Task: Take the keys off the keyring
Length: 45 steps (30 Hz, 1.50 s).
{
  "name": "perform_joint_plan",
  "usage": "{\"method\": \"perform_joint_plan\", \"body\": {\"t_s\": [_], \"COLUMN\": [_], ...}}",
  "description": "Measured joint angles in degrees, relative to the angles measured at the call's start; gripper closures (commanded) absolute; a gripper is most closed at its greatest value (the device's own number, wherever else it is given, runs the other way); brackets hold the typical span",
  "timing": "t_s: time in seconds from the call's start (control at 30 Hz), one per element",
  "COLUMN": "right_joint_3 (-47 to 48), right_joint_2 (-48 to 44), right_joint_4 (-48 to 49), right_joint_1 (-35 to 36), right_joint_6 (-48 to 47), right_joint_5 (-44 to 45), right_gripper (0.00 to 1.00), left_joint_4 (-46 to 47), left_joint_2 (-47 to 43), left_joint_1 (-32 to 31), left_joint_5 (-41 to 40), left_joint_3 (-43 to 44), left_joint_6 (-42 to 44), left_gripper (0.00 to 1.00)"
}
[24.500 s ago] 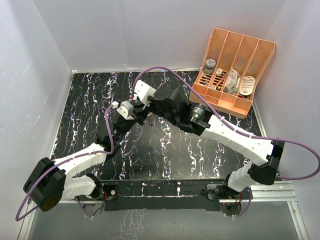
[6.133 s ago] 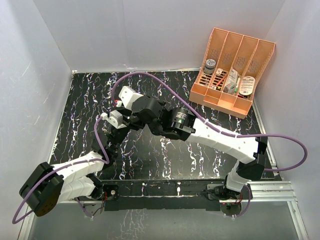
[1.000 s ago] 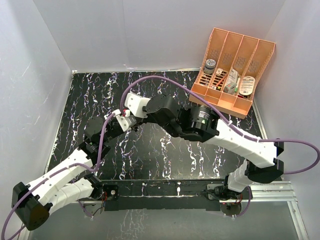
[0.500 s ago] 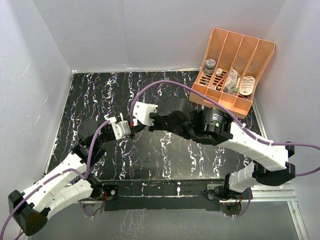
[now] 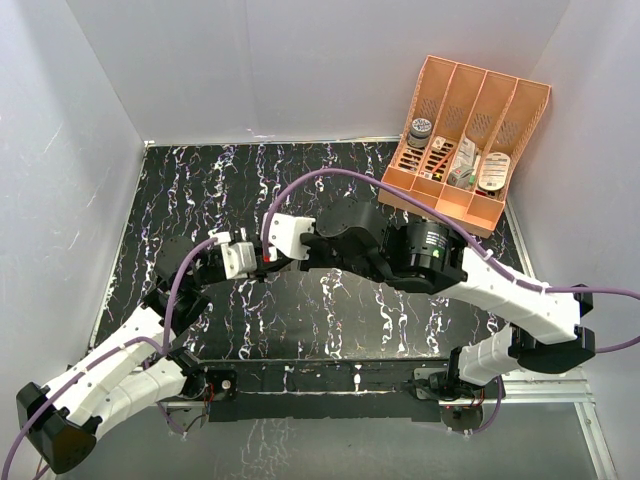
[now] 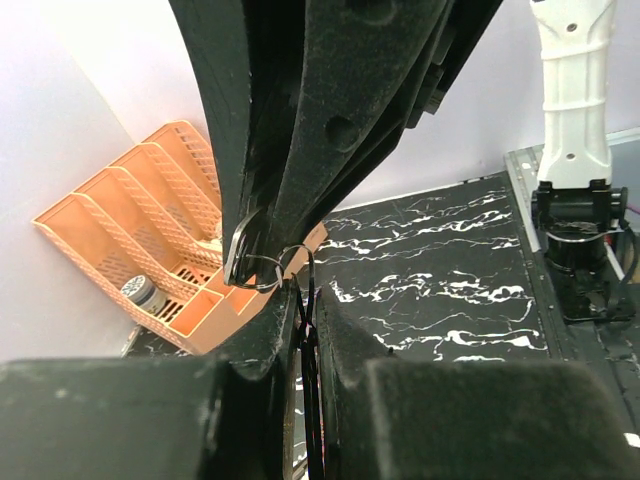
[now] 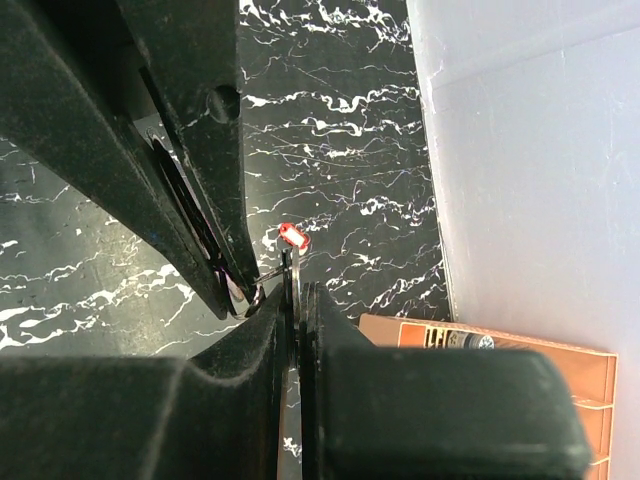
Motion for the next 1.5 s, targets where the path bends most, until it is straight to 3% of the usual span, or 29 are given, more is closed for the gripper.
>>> {"method": "perform_joint_plan", "body": {"t_s": [0.27, 0.7, 0.9, 1.23, 1.5], "right_joint_3": [-1.8, -4.7, -7.0, -11.3, -12.6], "right_joint_2": [-2.1, -3.5, -4.0, -6.1, -6.4], "right_joint_4": [2.2, 8.3, 10.8, 17.8, 18.4], "right_joint_1": [-0.4, -5.8, -8.5, -10.5, -11.9], "right_joint_6": [-0.1, 0.0, 0.4, 1.9, 2.4], "right_joint_5": [-3.3, -15.7, -21.2, -26.4, -28.5], "right_gripper": [1.0, 1.0, 1.0, 1.0, 1.0], "left_joint_4": [5.2, 16.2, 16.1, 6.6, 9.5], "left_joint_2": [0.1, 0.8, -0.2, -7.4, -7.9], "left_joint_1": [0.5, 1.8, 2.0, 2.0, 2.0], "left_joint_5": [3.7, 6.2, 4.9, 0.0, 0.0], "left_joint_3": [-0.1, -1.1, -2.2, -2.4, -2.4], "left_joint_6": [-7.4, -19.3, -19.1, -10.1, -9.7], "left_gripper": [1.0, 1.0, 1.0, 1.0, 1.0]}}
